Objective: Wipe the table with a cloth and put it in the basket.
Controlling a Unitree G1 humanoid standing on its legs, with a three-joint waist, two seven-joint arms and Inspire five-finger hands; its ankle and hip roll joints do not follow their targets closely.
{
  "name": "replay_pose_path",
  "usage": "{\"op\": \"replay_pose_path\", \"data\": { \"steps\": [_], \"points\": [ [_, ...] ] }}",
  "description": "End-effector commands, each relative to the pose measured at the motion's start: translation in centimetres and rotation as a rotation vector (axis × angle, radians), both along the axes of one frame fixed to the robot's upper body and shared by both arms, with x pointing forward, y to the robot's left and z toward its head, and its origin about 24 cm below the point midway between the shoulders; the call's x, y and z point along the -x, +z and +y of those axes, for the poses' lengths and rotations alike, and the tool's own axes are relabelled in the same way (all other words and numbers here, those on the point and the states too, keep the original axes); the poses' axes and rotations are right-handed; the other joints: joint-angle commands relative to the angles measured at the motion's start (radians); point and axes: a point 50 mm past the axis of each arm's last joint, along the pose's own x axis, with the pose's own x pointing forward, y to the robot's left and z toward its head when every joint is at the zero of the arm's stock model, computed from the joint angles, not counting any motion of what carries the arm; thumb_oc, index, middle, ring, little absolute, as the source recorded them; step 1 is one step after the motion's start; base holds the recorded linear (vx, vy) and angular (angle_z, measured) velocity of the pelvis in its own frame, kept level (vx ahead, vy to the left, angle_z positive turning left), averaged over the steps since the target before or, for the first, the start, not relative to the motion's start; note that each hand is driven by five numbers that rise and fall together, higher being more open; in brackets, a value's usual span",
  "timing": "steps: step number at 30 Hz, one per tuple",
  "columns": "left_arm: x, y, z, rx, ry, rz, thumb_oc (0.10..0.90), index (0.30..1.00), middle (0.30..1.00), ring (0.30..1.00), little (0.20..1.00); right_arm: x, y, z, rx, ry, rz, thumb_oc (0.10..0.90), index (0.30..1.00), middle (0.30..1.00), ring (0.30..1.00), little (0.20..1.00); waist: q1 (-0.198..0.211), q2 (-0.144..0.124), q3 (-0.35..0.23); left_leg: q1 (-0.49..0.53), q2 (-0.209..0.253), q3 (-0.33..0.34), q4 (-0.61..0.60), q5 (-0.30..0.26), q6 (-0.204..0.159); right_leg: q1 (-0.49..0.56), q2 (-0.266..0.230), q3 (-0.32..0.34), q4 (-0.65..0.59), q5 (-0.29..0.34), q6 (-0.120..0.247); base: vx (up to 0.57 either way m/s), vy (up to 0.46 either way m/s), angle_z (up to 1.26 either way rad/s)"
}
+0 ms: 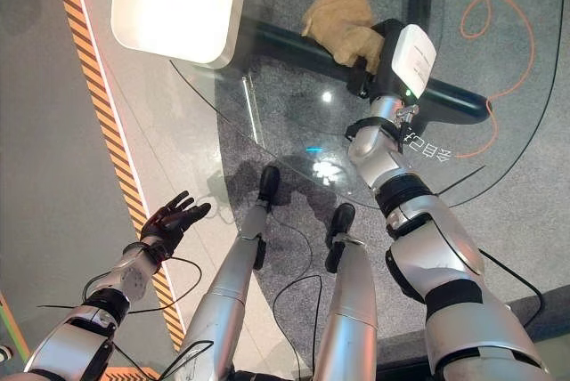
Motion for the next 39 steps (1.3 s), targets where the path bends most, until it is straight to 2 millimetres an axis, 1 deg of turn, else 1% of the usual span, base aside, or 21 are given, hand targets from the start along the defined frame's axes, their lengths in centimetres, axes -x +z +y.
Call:
{"op": "replay_pose_path", "data": {
  "steps": [1,2,3,6,8,12,14,18,26,34,37,39],
  "points": [
    [1.0,-0.2,2.9,-0.034,0.094,0.015,0.8,0.9,0.9,0.9,0.9,3.5,3.1,-10.3,-0.068,-0.423,-0.165,0.1,0.3,0.3,0.3,0.2,-0.028,0.0,-0.02,-0.009,0.006,0.061,0.202,-0.208,0.075,0.015,-0.009,0.024,-0.27,0.235,0.077,0.0,0.0,0.0],
    [1.0,-0.2,3.0,-0.035,0.096,0.015,0.8,0.9,0.9,0.9,0.9,3.7,2.9,-10.6,-0.076,-0.434,-0.163,0.1,0.3,0.3,0.3,0.2,-0.029,-0.001,-0.02,-0.01,0.006,0.061,0.202,-0.208,0.076,0.015,-0.008,0.025,-0.27,0.235,0.078,0.0,0.0,0.0],
    [0.9,0.0,3.2,-0.037,0.103,0.013,0.8,0.9,0.9,0.9,0.9,4.1,2.3,-11.6,-0.109,-0.469,-0.152,0.1,0.3,0.3,0.3,0.2,-0.032,-0.005,-0.02,-0.013,0.008,0.06,0.204,-0.212,0.076,0.012,-0.004,0.028,-0.27,0.234,0.079,0.0,0.0,0.0],
    [0.8,0.3,3.9,-0.039,0.113,0.012,0.8,0.9,0.9,0.9,0.9,4.8,1.3,-13.2,-0.152,-0.523,-0.117,0.1,0.3,0.3,0.3,0.2,-0.036,-0.01,-0.02,-0.011,0.011,0.059,0.199,-0.212,0.075,0.013,0.001,0.031,-0.275,0.237,0.081,0.0,-0.011,-0.03],
    [0.7,0.5,4.1,-0.039,0.117,0.007,0.8,0.9,0.9,0.9,0.9,5.3,0.8,-13.9,-0.166,-0.554,-0.103,0.1,0.3,0.3,0.3,0.2,-0.041,-0.013,-0.02,-0.011,0.013,0.06,0.197,-0.212,0.073,0.012,0.002,0.034,-0.279,0.239,0.083,0.0,0.0,0.0],
    [0.6,0.9,4.7,-0.044,0.127,0.005,0.8,0.9,0.9,0.9,0.9,6.4,-0.8,-15.5,-0.258,-0.624,-0.085,0.1,0.3,0.3,0.3,0.2,-0.049,-0.02,-0.02,-0.008,0.017,0.06,0.188,-0.213,0.07,0.013,0.007,0.042,-0.287,0.242,0.086,0.0,0.0,0.0],
    [0.7,1.0,5.1,-0.046,0.132,0.004,0.8,0.9,0.9,0.9,0.9,6.9,-1.2,-16.2,-0.304,-0.648,-0.087,0.1,0.3,0.3,0.3,0.2,-0.05,-0.024,-0.02,-0.006,0.02,0.061,0.186,-0.215,0.069,0.016,0.009,0.043,-0.292,0.243,0.088,0.0,0.0,0.0],
    [0.4,1.5,5.7,-0.051,0.142,0.004,0.8,0.9,0.9,0.9,0.9,7.6,-1.8,-17.1,-0.34,-0.693,-0.079,0.1,0.3,0.3,0.3,0.2,-0.056,-0.031,-0.02,-0.001,0.025,0.062,0.18,-0.216,0.064,0.021,0.01,0.047,-0.299,0.245,0.092,0.0,-0.012,-0.07],
    [0.0,2.2,6.3,-0.052,0.149,-0.002,0.8,0.9,0.9,0.9,0.9,8.2,-2.6,-17.7,-0.412,-0.738,-0.078,0.1,0.3,0.3,0.3,0.2,-0.064,-0.042,-0.02,0.004,0.031,0.063,0.166,-0.214,0.058,0.025,0.016,0.05,-0.314,0.247,0.095,0.0,-0.008,-0.04],
    [-0.1,2.6,6.9,-0.052,0.156,-0.008,0.8,0.9,0.9,0.9,0.9,8.1,-2.5,-17.7,-0.438,-0.731,-0.081,0.1,0.3,0.3,0.3,0.2,-0.065,-0.048,-0.02,0.008,0.036,0.063,0.158,-0.214,0.051,0.033,0.015,0.049,-0.326,0.246,0.095,-0.01,-0.003,-0.03],
    [-0.3,2.8,6.9,-0.055,0.153,-0.006,0.8,0.9,0.9,0.9,0.9,7.8,-2.2,-17.4,-0.428,-0.699,-0.091,0.1,0.3,0.3,0.3,0.2,-0.063,-0.048,-0.02,0.009,0.036,0.062,0.158,-0.215,0.051,0.034,0.013,0.047,-0.326,0.244,0.095,0.0,0.0,0.0],
    [-0.4,3.0,6.9,-0.056,0.153,-0.006,0.8,0.9,0.9,0.9,0.9,7.3,-1.4,-16.9,-0.399,-0.655,-0.117,0.1,0.3,0.3,0.3,0.2,-0.063,-0.048,-0.02,0.011,0.036,0.061,0.155,-0.215,0.049,0.037,0.012,0.045,-0.33,0.245,0.096,0.0,0.0,0.0]
  ]
}}
